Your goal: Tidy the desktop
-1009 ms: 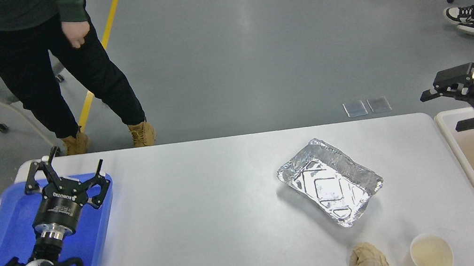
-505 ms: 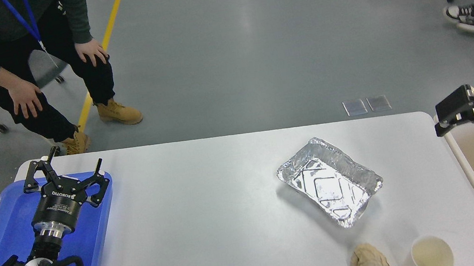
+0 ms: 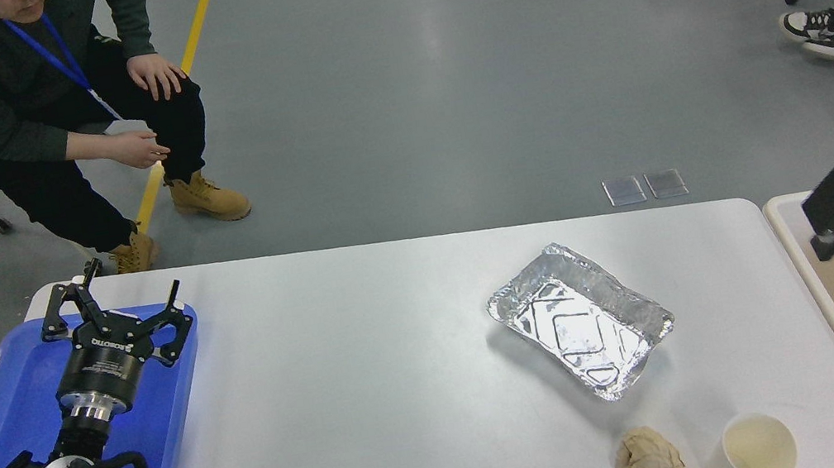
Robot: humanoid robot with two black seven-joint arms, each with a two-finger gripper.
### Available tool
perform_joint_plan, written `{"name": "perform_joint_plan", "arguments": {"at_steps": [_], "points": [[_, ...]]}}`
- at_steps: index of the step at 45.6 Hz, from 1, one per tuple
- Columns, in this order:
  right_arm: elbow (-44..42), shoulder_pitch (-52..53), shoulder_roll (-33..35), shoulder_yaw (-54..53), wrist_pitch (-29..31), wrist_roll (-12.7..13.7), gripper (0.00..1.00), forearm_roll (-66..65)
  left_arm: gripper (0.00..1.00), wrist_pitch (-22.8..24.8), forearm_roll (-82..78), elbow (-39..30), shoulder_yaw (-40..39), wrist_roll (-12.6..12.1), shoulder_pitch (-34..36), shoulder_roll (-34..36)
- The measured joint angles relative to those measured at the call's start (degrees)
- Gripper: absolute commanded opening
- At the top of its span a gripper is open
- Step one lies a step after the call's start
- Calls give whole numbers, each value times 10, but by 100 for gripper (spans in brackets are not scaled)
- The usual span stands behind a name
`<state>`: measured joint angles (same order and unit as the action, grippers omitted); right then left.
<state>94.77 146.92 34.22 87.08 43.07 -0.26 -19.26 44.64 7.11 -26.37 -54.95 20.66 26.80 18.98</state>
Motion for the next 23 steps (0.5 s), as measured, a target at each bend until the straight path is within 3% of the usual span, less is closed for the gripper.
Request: {"name": "perform_joint_plan", "arguments": {"at_steps": [23], "points": [[47, 105, 0, 33, 18, -1, 100, -9, 99, 0, 0, 0, -1, 0, -2, 0]]}}
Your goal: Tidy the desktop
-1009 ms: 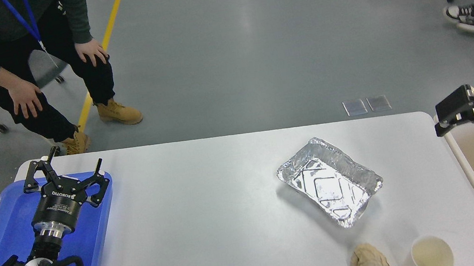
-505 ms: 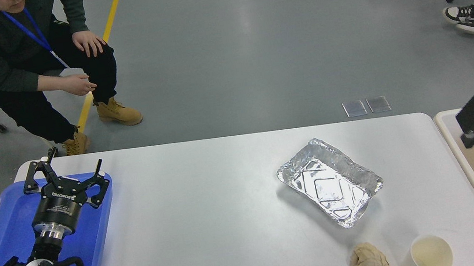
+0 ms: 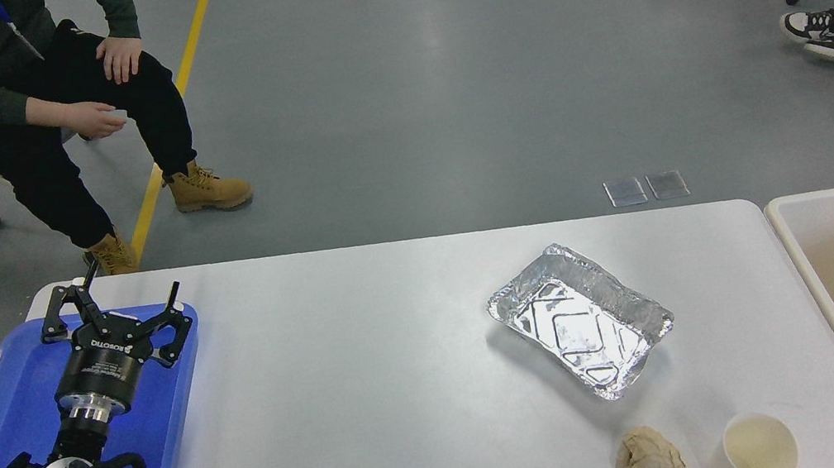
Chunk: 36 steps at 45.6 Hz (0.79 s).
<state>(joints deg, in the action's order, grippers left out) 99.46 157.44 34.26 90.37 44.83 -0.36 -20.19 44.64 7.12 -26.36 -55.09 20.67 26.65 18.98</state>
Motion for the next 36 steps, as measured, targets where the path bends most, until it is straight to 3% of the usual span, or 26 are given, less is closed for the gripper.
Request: {"name": "perform_joint_plan", "arguments": {"at_steps": [21, 36], "points": [[5, 26, 4, -9, 2, 0, 100, -2, 99, 0, 0, 0, 0, 1, 0, 0], [5, -18, 21, -12, 2, 2, 100, -45, 99, -1, 0, 0, 0, 1, 0, 0]]}}
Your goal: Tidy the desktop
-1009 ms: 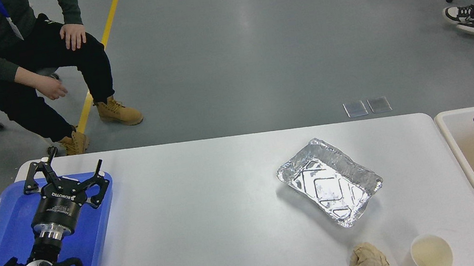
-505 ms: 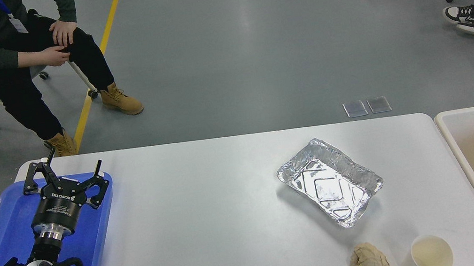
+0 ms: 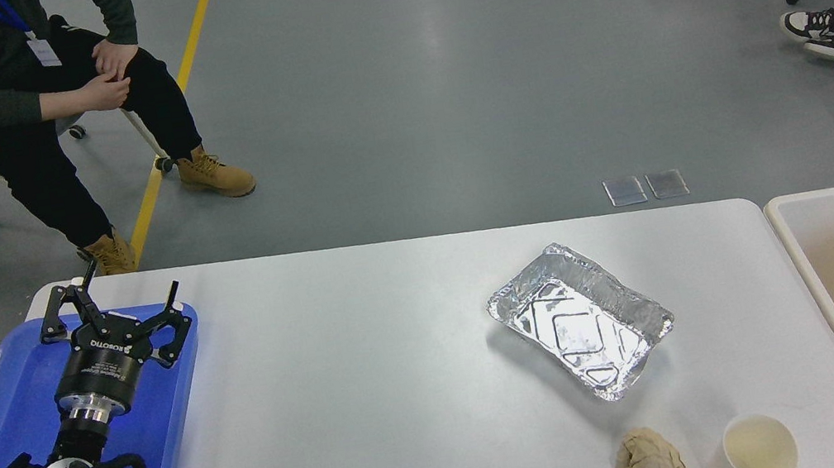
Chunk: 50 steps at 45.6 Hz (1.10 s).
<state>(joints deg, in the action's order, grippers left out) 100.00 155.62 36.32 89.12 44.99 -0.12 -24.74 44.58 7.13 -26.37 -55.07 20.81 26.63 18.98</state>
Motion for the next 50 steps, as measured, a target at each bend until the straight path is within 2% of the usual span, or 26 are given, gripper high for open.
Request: {"name": "perform_joint_plan", "arguments": {"at_steps": [17, 36, 50], "points": [[-1, -158, 21, -39, -5, 1, 100, -34, 99, 0, 0, 0, 0, 0, 0, 0], [-35, -362, 29, -150, -116, 0, 100, -72, 99, 0, 0, 0, 1, 0, 0, 0], [-74, -486, 38, -221, -166, -2, 100, -99, 99, 0, 0, 0, 1, 0, 1, 0]]}}
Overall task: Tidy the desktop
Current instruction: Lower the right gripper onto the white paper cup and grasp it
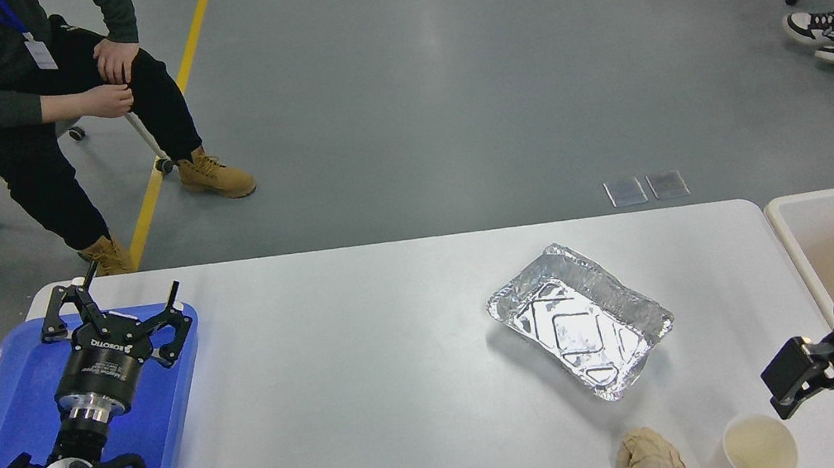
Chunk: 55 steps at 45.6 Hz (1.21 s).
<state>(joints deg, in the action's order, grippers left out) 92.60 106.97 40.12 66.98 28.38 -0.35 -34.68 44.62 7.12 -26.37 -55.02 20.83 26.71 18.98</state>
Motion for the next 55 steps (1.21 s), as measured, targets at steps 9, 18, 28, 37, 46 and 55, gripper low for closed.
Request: {"name": "perform_joint_plan", "arguments": {"at_steps": [9, 18, 28, 37, 46, 55], "points": [[-21, -72, 11, -40, -15, -1, 100, -25, 99, 0, 0, 0, 0, 0, 0, 0], [-48, -143, 19, -79, -35, -2, 100, -46, 99, 0, 0, 0, 0, 0, 0, -1], [-74, -200, 20, -108, -67, -2, 100, -72, 99, -1, 0, 0, 0, -1, 0, -1], [-91, -231, 13, -120, -89, -3, 71, -82, 99, -1, 0, 0, 0, -1, 0, -1], [-105, -247, 4, -125, -101, -3, 60, -91, 99, -1, 0, 0, 0, -1, 0, -1], [-120, -262, -5, -127, -105, -4, 14, -100, 99, -1, 0, 0, 0, -1, 0, -1]]}}
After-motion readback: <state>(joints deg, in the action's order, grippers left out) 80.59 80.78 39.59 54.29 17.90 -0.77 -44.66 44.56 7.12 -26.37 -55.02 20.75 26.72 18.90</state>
